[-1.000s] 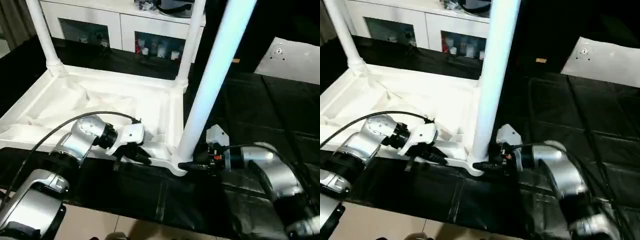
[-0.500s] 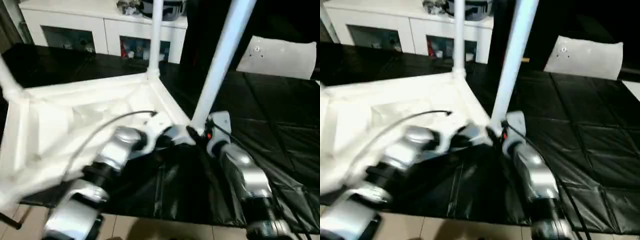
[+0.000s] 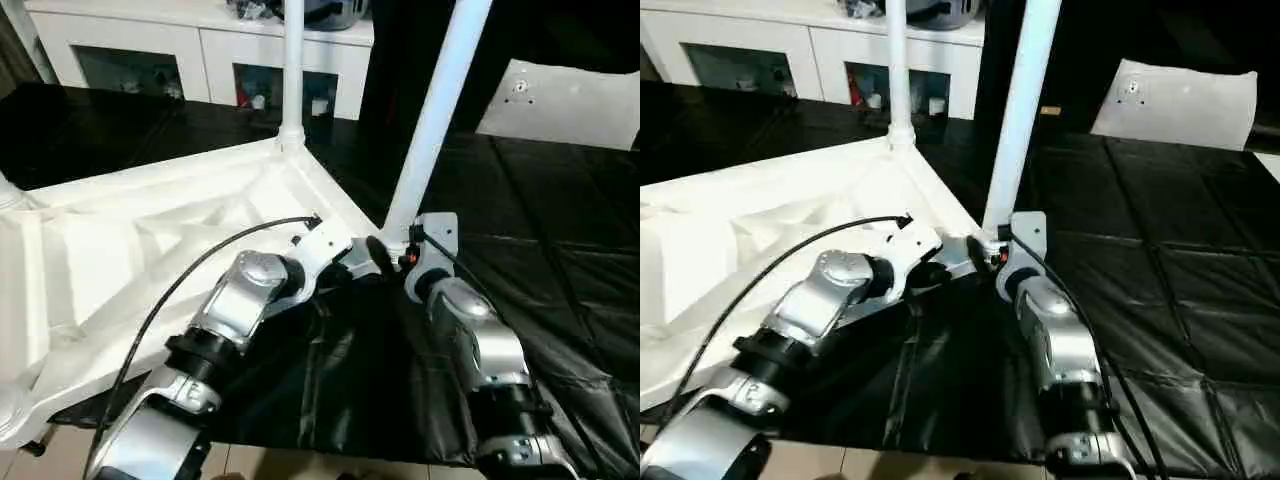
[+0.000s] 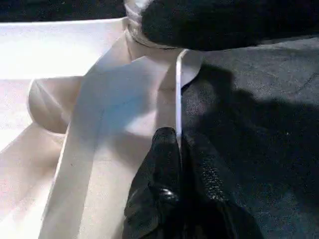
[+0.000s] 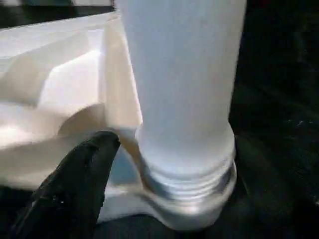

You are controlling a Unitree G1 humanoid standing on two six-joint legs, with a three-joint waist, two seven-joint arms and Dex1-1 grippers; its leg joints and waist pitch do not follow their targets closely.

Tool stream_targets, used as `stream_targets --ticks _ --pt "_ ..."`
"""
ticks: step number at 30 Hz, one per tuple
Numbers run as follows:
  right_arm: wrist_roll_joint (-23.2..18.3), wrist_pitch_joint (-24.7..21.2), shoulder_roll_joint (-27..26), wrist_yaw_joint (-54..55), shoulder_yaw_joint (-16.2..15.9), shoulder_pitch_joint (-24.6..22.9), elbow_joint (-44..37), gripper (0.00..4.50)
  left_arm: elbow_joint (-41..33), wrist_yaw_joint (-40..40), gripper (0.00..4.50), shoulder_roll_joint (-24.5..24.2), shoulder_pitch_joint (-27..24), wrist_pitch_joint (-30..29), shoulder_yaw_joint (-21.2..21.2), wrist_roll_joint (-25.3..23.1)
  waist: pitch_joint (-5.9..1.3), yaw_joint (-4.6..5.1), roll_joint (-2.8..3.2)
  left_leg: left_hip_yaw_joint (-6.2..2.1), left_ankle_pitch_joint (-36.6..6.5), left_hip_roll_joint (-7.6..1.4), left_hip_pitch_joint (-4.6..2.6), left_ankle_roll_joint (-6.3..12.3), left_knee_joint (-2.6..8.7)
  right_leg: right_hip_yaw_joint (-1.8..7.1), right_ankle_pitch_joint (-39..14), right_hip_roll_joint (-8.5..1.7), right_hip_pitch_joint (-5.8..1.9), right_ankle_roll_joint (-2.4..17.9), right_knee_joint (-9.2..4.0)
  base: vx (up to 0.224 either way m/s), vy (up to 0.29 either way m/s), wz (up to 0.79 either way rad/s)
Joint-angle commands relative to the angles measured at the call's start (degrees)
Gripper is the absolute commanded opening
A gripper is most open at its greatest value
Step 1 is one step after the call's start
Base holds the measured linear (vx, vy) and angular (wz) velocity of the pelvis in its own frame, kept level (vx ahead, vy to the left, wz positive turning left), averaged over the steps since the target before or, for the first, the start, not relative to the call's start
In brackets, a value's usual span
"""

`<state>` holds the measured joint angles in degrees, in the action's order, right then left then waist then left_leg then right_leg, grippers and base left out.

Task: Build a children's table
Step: Rotate leg to tighten

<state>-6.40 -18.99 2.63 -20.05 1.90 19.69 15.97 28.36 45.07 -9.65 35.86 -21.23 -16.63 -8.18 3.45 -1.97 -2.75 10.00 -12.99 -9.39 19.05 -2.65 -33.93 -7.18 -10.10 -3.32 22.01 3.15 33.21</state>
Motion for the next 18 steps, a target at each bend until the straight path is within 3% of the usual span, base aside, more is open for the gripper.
stream_targets --ticks 1,7,10,14,18 --pt "-1.8 0.0 1.7 -5.5 -2.4 -1.5 -2.4 4.34 0.3 2.5 0.0 -1.8 -0.8 3.0 -0.2 0.1 -3.54 -0.42 0.19 -1.93 -3.9 -4.76 0.58 3.93 4.06 4.81 -13.6 -7.24 -3.41 8.2 -4.01 0.0 0.0 0.0" --pt "-2.5 2.0 7.8 -12.3 -1.5 -4.2 -5.5 4.45 1.2 6.8 0.0 -4.7 -1.1 7.2 -0.9 0.9 -3.42 -0.72 0.29 -1.75 -4.9 -4.73 0.33 4.1 3.94 4.78 -16.1 -7.08 -3.06 7.7 -4.42 0.0 0.0 0.0" --pt "-4.1 3.7 14.1 -21.0 -1.7 -6.1 -7.7 4.45 3.0 13.0 0.0 -7.9 -0.8 14.1 -2.5 1.6 -3.54 -1.1 0.19 -1.75 -4.7 -4.84 0.33 4.78 3.88 4.97 -15.1 -7.18 -3.28 7.1 -4.17 0.0 0.0 0.0" --pt "-6.2 5.2 21.0 -31.7 -3.0 -6.4 -8.9 4.45 4.3 21.9 0.0 -11.3 -0.3 18.8 -4.2 2.2 -3.5 -1.65 0.05 -1.58 -4.3 -4.6 0.29 5.46 3.78 4.73 -15.5 -7.12 -3.21 7.6 -4.23 0.0 0.0 0.0" --pt "-6.1 6.3 23.4 -35.9 -4.4 -5.1 -7.7 4.45 3.8 27.5 0.0 -12.7 -0.1 20.8 -5.3 3.4 -3.6 -2.1 0.26 -1.59 -3.5 -5.06 -0.1 4.98 3.82 4.77 -14.2 -7.12 -2.87 8.6 -3.88 0.0 0.0 0.0"
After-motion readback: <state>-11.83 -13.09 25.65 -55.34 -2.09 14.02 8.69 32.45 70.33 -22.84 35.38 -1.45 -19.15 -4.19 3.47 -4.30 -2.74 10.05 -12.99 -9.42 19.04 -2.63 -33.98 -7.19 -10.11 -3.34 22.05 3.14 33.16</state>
